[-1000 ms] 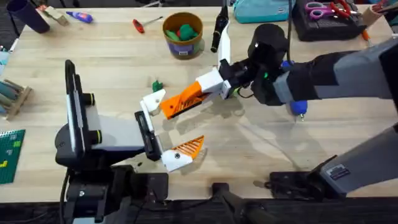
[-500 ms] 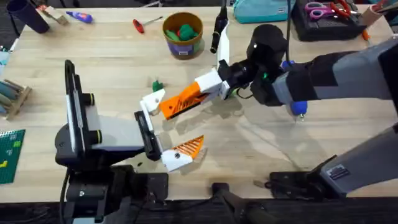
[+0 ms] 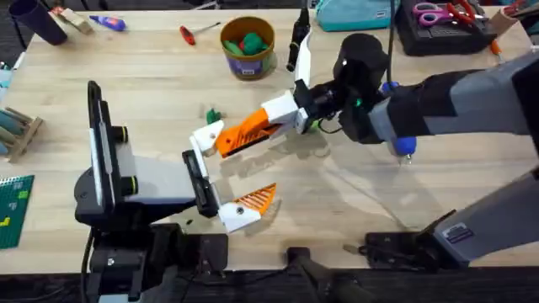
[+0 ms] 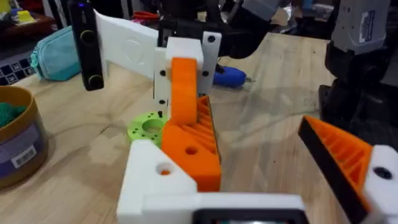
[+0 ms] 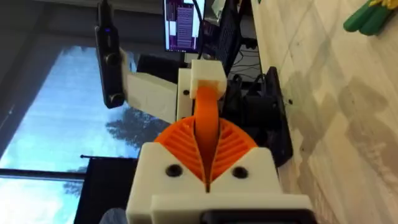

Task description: Pick up the gripper from the table and insert it into the empty holder that is missing its gripper. Then pick up a screw, insert it into the mounting hole, and use the screwdriver to tighten it. Finally, clean up the table by picking up the vegetable and placing it into the bucket.

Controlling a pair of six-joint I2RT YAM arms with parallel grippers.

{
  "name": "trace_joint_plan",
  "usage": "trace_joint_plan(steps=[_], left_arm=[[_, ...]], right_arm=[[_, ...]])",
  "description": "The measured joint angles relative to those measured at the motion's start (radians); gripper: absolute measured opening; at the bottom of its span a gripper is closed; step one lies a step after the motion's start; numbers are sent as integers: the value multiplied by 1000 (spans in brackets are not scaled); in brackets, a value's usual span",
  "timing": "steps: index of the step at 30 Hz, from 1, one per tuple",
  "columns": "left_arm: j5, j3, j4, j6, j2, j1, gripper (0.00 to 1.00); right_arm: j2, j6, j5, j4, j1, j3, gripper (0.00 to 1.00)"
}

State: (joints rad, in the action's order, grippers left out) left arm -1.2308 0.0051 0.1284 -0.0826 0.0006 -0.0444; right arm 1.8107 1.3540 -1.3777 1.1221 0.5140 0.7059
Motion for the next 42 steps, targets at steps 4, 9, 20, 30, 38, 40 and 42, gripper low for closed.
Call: trace_joint_plan(steps=[4,9,20,30,38,40,42], left_arm=[[0,0,0,0,0,0,985],[0,0,0,0,0,0,985],[0,0,0,0,0,0,985],[0,0,0,0,0,0,985],[4,0,0,3,0,-1,985],[5,0,-1,4,0,-1,985],[5,0,-1,4,0,-1,985]], right_arm=[[0,0,9,0,0,0,9],[0,0,25,0,9,0,9],[0,0,53,0,27,0,10],[24,0,73,2,30,29,10],[68,0,63,3,58,85,10],[68,0,63,2,58,86,9],[68,0,63,1,58,87,9]])
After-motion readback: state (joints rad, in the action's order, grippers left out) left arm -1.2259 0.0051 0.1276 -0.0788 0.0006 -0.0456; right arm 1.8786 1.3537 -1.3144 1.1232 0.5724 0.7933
